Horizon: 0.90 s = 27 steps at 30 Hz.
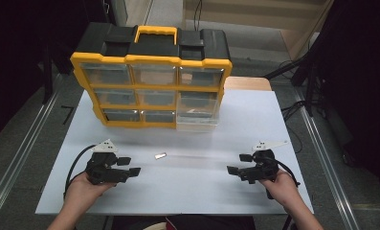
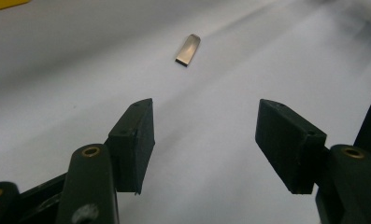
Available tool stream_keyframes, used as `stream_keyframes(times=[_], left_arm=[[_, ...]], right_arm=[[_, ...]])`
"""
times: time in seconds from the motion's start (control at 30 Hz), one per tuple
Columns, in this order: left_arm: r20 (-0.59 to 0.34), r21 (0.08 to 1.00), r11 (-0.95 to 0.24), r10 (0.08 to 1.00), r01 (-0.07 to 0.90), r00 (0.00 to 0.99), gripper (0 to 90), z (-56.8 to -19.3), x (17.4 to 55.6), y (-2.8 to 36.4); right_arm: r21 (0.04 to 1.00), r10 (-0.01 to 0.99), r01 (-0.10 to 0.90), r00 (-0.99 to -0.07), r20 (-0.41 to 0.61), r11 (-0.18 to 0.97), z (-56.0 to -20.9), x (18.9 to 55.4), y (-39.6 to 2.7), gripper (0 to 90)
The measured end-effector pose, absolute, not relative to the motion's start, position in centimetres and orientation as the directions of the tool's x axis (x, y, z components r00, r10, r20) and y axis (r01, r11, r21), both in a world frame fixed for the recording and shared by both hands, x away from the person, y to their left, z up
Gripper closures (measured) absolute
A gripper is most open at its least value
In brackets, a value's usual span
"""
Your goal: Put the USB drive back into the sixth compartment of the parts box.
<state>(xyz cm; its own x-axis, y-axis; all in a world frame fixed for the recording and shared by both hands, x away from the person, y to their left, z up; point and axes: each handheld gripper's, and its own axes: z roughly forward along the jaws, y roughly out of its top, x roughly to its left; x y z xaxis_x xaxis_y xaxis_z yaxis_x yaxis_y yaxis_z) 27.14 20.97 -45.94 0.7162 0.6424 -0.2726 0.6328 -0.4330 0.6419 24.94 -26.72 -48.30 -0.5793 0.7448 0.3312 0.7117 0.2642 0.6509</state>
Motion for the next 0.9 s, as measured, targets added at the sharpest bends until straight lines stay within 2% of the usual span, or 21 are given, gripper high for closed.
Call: stream_keyframes(times=[0.07,0.2,0.9], left_arm=[[-0.234,0.666,-0.425,0.661,0.613,0.713,35.3,-45.67,27.15,21.14],[-0.27,0.661,-0.407,0.654,0.63,0.707,34.9,-45.81,27.43,21.55],[-0.273,0.651,-0.427,0.64,0.627,0.718,34.8,-46.18,27.48,21.14]], right_arm=[[0.647,0.753,0.718,-0.568,0.333,0.255,-48.35,24.99,-26.83,16.7],[0.646,0.757,0.717,-0.567,0.324,0.261,-48.41,24.91,-26.74,16.6],[0.644,0.745,0.697,-0.602,0.287,0.315,-48.61,24.72,-26.43,16.7]])
